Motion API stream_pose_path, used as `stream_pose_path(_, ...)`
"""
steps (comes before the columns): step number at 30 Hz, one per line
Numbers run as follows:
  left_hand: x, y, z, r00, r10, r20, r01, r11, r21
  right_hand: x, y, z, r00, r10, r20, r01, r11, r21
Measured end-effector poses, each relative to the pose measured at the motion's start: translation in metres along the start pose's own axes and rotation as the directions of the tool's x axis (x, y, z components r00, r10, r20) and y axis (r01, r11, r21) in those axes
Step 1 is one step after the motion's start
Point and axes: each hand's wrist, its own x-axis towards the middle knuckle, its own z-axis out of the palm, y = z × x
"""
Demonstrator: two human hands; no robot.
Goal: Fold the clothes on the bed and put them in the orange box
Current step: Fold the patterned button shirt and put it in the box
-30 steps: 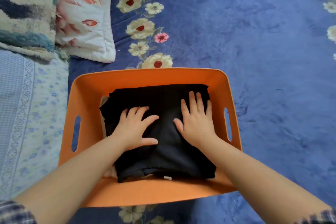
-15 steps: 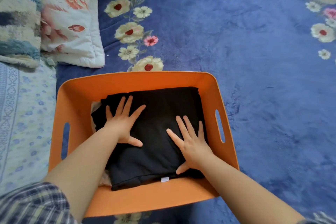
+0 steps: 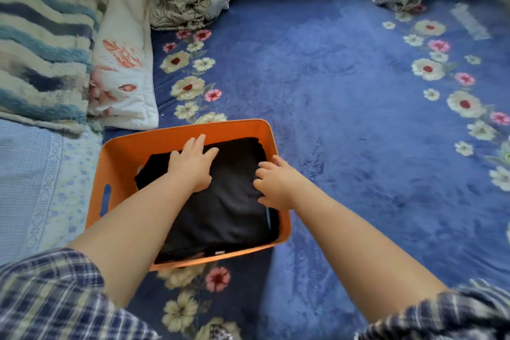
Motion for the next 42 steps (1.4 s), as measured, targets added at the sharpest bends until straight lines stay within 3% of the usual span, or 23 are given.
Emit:
stream_pose_path(5,-0.050,0.085,-0.088,0.977,0.016,-0.211,-0.019,1.000,-0.011,-0.103,0.071,-0.032,0.965,0.175,-0.196,-0.183,0.983,-0.023)
stream_pose_path(9,-0.098,0.182,-0.152,0.950,0.099,-0.297,-0.108,0.994,-0.014,-0.223,0.136,-0.046,0.876,0.295,-0.381,-0.224,0.949,0.219)
stream_pose_path(14,-0.163,0.312,-0.234,0.882,0.185,-0.433,-0.281,0.945,-0.170,-0.385,0.214,-0.042,0.711,0.539,-0.451,-0.396,0.838,0.376)
stream_pose_path(20,-0.224,0.454,-0.323,0.738,0.327,-0.590,-0.443,0.894,-0.059,-0.548,0.285,-0.057,0.588,0.643,-0.492,-0.508,0.766,0.394)
stream_pose_path(30,-0.269,0.672,-0.476,0.493,0.546,-0.678,-0.604,0.775,0.185,-0.758,0.421,-0.077,0.345,0.702,-0.623,-0.653,0.656,0.378)
stream_pose_path(36,-0.271,0.805,-0.570,0.409,0.638,-0.652,-0.676,0.692,0.254,-0.868,0.524,-0.070,0.204,0.789,-0.580,-0.742,0.510,0.434)
stream_pose_path(42,-0.270,0.914,-0.621,0.349,0.705,-0.617,-0.750,0.605,0.267,-0.955,0.608,-0.041,0.101,0.857,-0.504,-0.761,0.393,0.516)
